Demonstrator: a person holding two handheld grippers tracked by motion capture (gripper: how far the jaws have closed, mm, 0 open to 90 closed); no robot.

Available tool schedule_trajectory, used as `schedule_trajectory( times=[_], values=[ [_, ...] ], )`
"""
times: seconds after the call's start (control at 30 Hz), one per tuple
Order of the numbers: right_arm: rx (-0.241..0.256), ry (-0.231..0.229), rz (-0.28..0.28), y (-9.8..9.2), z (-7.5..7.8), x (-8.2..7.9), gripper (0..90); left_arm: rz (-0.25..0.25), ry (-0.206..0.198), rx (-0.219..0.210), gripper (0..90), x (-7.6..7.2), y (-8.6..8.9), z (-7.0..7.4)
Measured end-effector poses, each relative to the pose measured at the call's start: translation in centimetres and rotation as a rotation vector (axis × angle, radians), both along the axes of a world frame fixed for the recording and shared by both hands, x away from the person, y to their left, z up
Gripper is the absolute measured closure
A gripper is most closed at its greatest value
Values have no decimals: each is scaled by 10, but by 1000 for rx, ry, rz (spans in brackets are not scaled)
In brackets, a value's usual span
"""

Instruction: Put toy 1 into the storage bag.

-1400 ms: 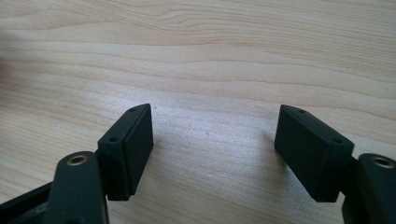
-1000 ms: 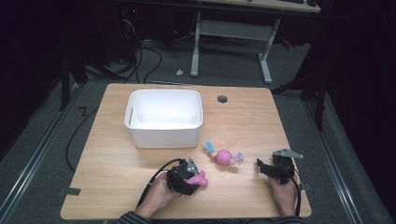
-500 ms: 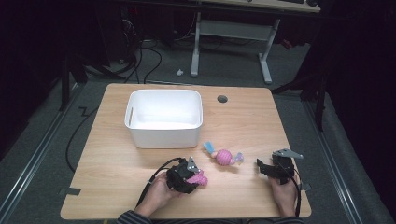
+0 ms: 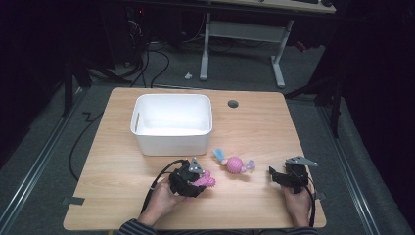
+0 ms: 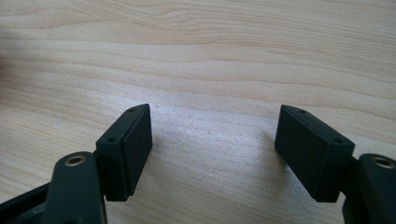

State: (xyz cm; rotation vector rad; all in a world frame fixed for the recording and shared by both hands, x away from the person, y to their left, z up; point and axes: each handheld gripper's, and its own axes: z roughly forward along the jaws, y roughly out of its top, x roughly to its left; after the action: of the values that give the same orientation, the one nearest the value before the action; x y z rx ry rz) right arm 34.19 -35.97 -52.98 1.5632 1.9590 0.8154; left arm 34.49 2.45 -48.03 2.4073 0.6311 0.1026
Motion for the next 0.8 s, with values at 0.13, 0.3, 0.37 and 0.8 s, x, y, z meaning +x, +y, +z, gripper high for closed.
schedule_trajectory(
  times=[0.13,0.3,0.37,0.8],
  values=[
    [0,0,0,0,0,0,275,25,16,-44,591,2,7,10],
    [0,0,0,0,0,0,276,60,6,-50,591,1,15,19],
    [0,0,0,0,0,0,275,71,-3,-50,591,0,19,24],
    [0,0,0,0,0,0,275,143,-69,-89,590,-3,52,58]
  ],
)
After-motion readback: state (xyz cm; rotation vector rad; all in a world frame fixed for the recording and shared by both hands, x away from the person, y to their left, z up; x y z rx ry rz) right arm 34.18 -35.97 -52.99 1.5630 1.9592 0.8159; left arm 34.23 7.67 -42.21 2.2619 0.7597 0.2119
